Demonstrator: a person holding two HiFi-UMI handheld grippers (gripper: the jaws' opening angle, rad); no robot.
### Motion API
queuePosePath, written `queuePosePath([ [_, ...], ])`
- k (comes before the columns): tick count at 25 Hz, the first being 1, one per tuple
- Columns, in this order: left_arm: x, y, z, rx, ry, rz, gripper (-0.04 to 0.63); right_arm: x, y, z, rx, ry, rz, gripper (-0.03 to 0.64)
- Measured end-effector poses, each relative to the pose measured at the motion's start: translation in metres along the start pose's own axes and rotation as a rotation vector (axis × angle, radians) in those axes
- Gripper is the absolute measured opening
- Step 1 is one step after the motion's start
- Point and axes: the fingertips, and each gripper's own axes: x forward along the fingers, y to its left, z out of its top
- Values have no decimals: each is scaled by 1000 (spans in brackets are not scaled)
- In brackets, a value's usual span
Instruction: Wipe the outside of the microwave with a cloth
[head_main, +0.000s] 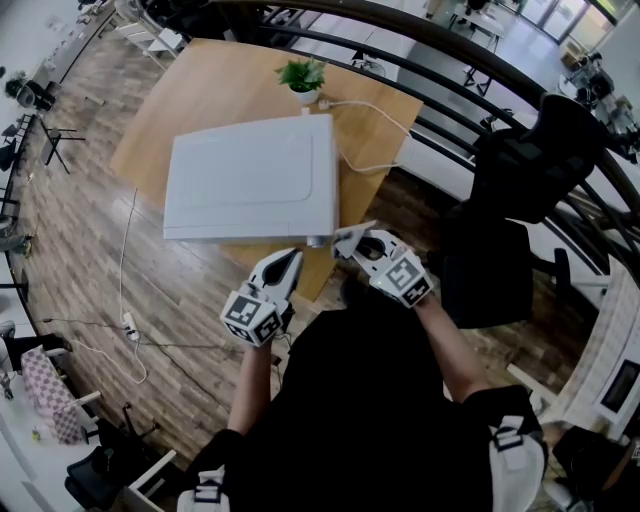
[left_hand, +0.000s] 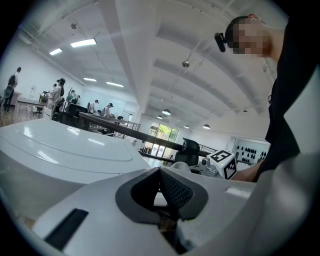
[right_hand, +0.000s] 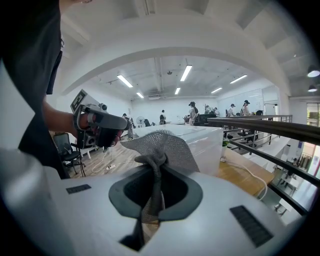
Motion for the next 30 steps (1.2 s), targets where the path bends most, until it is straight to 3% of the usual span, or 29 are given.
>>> queuePosePath([
  [15,19,19,10,-25,42,75,0,29,-21,9,75,-34,89,15],
  [30,27,31,16,-38,44,101,0,42,-50,18,87,-33,87,15],
])
